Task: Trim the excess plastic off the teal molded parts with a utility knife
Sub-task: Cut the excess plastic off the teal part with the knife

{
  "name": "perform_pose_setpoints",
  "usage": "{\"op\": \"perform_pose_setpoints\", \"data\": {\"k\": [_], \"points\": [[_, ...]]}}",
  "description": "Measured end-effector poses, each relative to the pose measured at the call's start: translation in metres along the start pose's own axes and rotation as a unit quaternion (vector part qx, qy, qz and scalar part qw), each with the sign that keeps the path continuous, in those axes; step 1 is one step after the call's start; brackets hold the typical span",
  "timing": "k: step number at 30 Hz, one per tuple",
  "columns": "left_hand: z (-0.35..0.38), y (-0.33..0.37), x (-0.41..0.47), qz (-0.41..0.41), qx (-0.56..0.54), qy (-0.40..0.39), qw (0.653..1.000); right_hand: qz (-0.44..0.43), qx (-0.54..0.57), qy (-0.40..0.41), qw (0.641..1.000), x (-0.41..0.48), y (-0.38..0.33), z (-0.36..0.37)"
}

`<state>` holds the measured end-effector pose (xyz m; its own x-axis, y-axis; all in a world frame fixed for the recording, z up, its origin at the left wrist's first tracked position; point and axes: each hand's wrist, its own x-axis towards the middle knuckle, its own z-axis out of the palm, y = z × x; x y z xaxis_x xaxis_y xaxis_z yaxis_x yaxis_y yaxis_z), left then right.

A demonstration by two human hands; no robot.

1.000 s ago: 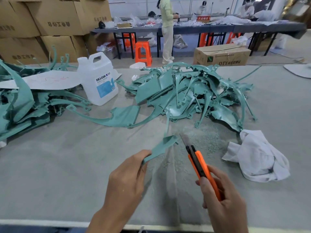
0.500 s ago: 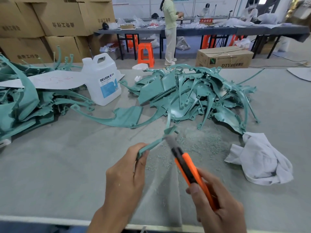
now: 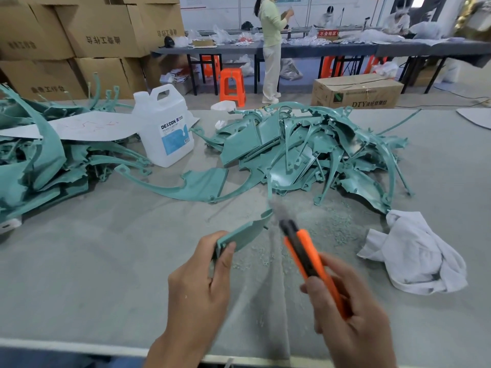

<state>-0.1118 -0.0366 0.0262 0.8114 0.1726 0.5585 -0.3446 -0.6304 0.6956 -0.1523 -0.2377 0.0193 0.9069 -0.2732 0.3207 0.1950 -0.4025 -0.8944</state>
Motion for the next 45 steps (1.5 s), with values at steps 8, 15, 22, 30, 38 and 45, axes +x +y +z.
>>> {"op": "perform_pose_setpoints", "data": {"k": [8,15,22,30,38,45], "points": [[-0.002,0.004,0.001,-0.027,0.006,0.012,1.0,0.019,0.032,0.029,0.999,0.019,0.006,-0.008],[-0.001,0.023,0.01,-0.031,0.052,-0.021,0.998,-0.07,-0.016,-0.018,0.997,-0.016,-0.04,0.005],[-0.004,0.031,0.012,-0.017,0.045,-0.034,0.998,-0.088,-0.026,-0.011,0.996,-0.005,-0.048,0.009],[-0.007,0.033,0.009,0.001,0.029,-0.008,1.0,-0.064,0.0,0.022,0.998,-0.003,-0.037,0.012],[-0.008,0.035,0.013,0.021,0.036,0.008,0.999,-0.047,0.029,-0.004,0.998,0.0,-0.041,0.006],[-0.011,0.029,0.009,0.011,0.017,0.026,0.999,0.0,0.046,-0.006,0.999,0.011,-0.026,0.005]]}}
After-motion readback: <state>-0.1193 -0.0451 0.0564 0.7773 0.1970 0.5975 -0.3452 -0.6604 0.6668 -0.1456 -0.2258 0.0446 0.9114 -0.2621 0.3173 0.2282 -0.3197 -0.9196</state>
